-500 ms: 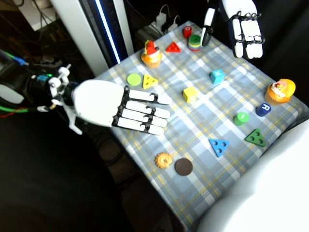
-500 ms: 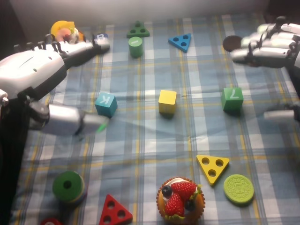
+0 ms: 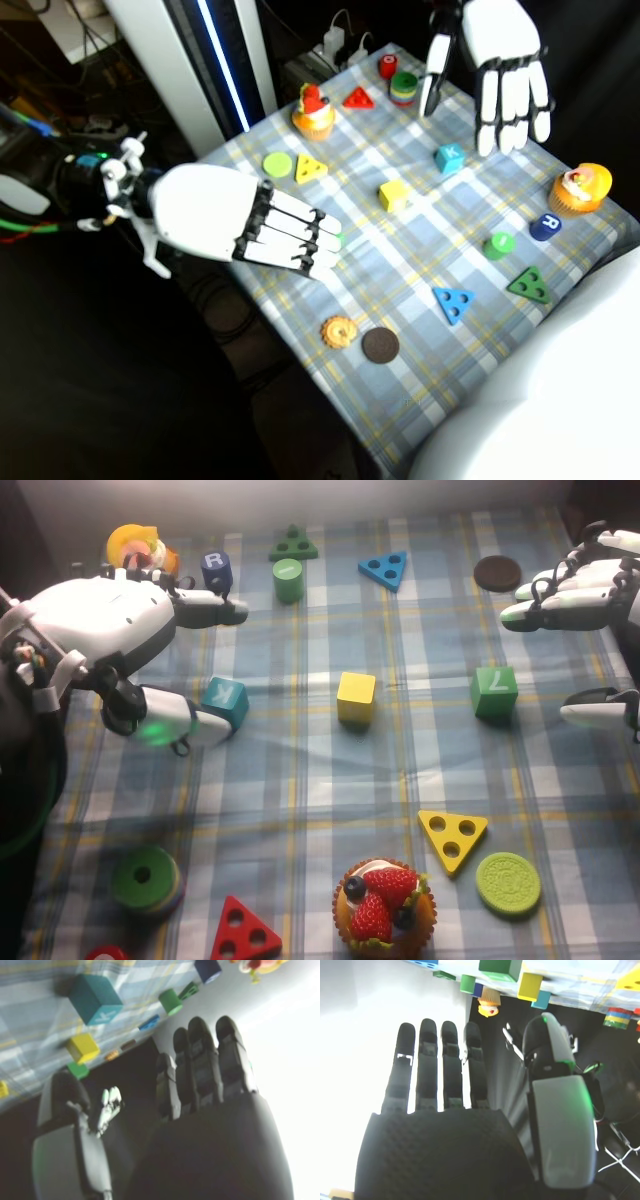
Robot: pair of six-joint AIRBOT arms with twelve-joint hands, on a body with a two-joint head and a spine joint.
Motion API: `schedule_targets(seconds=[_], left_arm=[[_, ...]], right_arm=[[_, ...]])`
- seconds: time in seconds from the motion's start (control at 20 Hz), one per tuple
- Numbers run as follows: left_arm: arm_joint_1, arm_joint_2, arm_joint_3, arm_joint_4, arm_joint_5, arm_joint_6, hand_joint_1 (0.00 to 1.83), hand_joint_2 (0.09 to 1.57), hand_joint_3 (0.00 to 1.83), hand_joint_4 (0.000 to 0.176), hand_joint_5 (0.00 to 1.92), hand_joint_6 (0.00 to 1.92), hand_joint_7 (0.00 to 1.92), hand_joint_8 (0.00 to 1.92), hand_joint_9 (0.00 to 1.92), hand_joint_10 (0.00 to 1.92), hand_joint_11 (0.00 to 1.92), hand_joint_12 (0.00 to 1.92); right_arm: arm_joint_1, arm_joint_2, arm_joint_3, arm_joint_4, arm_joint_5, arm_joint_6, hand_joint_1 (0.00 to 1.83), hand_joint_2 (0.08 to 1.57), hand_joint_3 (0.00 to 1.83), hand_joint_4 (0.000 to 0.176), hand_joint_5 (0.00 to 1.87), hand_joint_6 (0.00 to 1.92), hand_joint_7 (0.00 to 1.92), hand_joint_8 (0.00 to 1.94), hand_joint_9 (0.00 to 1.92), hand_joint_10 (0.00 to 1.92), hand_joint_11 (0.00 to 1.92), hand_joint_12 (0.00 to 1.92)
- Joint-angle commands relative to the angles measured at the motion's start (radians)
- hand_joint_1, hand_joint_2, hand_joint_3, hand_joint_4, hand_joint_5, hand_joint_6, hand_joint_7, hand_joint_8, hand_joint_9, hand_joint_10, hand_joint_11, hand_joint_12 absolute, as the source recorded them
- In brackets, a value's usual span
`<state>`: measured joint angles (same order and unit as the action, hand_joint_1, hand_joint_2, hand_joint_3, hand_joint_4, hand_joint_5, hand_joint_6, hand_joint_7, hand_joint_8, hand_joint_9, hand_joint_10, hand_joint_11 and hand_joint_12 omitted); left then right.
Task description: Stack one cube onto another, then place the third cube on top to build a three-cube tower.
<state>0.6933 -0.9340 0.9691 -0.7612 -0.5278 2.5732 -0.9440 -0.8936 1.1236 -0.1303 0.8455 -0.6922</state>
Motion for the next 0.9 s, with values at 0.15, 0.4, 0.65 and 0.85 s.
schedule_targets(seconds=[0.15, 0.4, 0.65, 0.85], left_arm=[[-0.030, -0.039, 0.044, -0.048, -0.020, 0.122, 0.89, 1.03, 0.01, 0.176, 0.53, 0.02, 0.33, 0.00, 0.21, 0.00, 0.09, 0.09], [-0.039, -0.063, 0.082, -0.099, 0.025, 0.180, 0.90, 1.04, 0.01, 0.172, 0.68, 0.01, 0.42, 0.00, 0.27, 0.01, 0.09, 0.10], [-0.039, -0.084, 0.105, -0.107, 0.040, 0.180, 0.88, 1.07, 0.01, 0.163, 0.69, 0.01, 0.39, 0.00, 0.24, 0.00, 0.04, 0.09], [-0.040, -0.092, 0.111, -0.113, 0.044, 0.180, 0.84, 1.10, 0.01, 0.137, 0.72, 0.01, 0.40, 0.00, 0.23, 0.00, 0.05, 0.10]], right_arm=[[0.018, -0.002, 0.003, 0.013, 0.124, 0.008, 0.77, 1.16, 0.00, 0.000, 0.43, 0.00, 0.43, 0.00, 0.41, 0.01, 0.00, 0.92], [0.018, -0.002, 0.003, 0.009, 0.124, 0.010, 0.75, 1.17, 0.00, 0.000, 0.43, 0.00, 0.44, 0.00, 0.42, 0.00, 0.00, 0.93], [0.017, -0.003, 0.006, 0.009, 0.124, 0.010, 0.72, 1.17, 0.00, 0.000, 0.42, 0.00, 0.45, 0.00, 0.42, 0.00, 0.00, 0.92], [0.017, -0.004, 0.007, 0.008, 0.125, 0.010, 0.76, 1.17, 0.00, 0.000, 0.43, 0.00, 0.45, 0.00, 0.42, 0.00, 0.00, 0.92]])
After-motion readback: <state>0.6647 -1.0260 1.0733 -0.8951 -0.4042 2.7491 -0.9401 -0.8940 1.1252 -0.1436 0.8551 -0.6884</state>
